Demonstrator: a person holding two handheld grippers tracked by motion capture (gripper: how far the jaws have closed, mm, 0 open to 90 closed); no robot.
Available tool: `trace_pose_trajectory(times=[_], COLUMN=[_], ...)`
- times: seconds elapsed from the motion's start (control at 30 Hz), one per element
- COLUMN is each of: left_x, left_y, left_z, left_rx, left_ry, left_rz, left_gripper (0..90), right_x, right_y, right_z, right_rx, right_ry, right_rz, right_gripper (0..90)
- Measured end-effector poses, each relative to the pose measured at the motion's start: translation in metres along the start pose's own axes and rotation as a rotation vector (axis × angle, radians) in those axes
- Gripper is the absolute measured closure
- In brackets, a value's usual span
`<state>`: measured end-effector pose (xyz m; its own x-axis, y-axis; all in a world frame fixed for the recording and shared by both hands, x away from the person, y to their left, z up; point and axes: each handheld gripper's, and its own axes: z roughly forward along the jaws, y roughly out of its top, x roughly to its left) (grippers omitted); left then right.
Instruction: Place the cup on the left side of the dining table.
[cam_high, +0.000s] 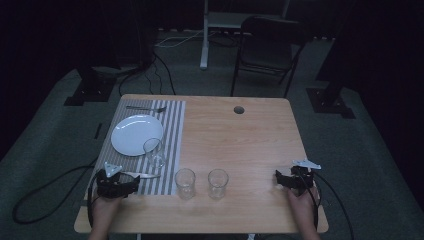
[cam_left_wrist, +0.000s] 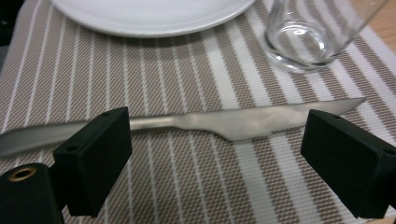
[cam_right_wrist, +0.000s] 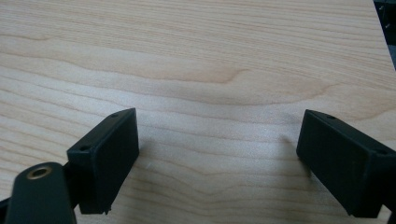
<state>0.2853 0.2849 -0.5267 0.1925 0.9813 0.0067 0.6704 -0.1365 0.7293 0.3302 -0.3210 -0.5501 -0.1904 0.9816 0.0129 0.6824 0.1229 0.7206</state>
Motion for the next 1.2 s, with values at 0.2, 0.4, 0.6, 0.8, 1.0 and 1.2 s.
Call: trace_pose_trajectory(times=[0.2,0.4,0.6,0.8,1.0,1.2], left_x=[0.006,0.010,0.013,0.018,0.016,0.016], left_y=[-0.010,-0.018,-0.026,-0.027,-0.026,-0.026], left_z=[-0.004,-0.005,-0.003,-0.002,0.001,0.001], left_rx=[-0.033,-0.019,-0.001,0.005,0.060,0.060], left_ry=[0.052,0.083,0.112,0.082,0.053,0.053], left_rz=[-0.048,-0.050,-0.038,-0.070,-0.043,-0.044], left_gripper=[9.6,9.6,9.5,0.1,0.1,0.2], right_x=[0.000,0.000,0.000,0.000,0.000,0.000], right_y=[0.000,0.000,0.000,0.000,0.000,0.000], right_z=[0.000,0.000,0.000,0.000,0.000,0.000], right_rx=[0.000,0.000,0.000,0.000,0.000,0.000], right_ry=[0.000,0.000,0.000,0.000,0.000,0.000], right_rz=[0.000,0.000,0.000,0.000,0.000,0.000], right_gripper=[12.5,12.5,12.5,12.5,12.5,12.5])
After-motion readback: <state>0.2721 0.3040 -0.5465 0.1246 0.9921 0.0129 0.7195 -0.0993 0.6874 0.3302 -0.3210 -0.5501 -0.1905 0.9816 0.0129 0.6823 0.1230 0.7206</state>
